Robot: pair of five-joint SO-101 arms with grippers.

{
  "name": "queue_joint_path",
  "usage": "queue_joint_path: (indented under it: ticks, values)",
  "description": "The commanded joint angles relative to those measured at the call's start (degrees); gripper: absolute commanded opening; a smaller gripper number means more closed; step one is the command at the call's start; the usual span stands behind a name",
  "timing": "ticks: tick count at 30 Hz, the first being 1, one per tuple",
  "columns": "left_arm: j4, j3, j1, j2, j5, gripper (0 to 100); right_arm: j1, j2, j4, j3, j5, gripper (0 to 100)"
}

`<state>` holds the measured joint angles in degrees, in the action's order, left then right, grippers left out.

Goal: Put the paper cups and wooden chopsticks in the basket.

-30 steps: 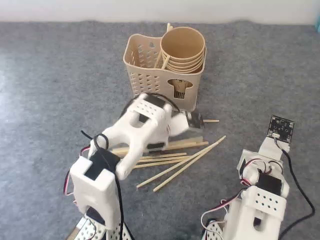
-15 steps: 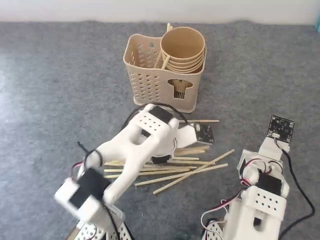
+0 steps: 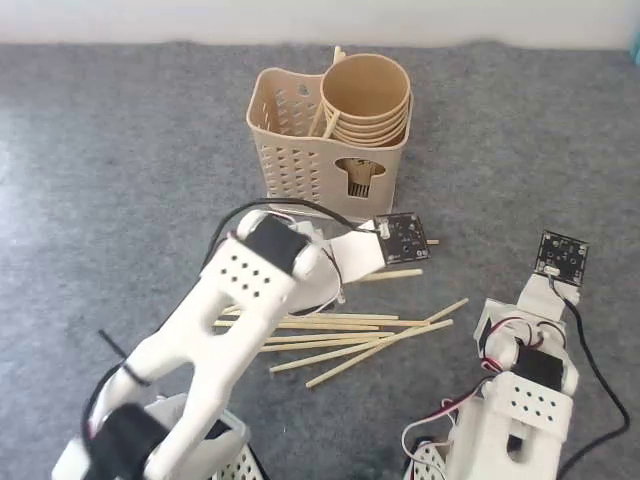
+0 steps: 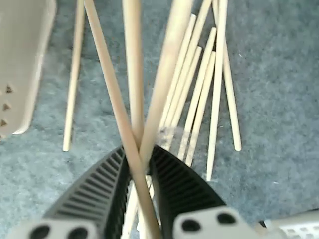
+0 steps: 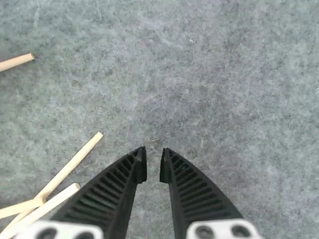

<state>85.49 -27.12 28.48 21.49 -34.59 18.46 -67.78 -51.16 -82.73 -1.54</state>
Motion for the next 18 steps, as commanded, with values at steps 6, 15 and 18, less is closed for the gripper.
queue_joint_path:
  ticks: [6,15,18]
  values:
    - [0.7,0.7,0.3,12.0,4.0,1,0.7,-1.2,0.0,0.5,-1.3,6.2]
    - [-3.4,0.8,-2.2,27.1,13.9,1,0.6,-1.2,0.0,0.5,-1.3,6.2]
    - [-8.5,0.7,-6.2,31.2,18.6,1,0.6,-1.2,0.0,0.4,-1.3,6.2]
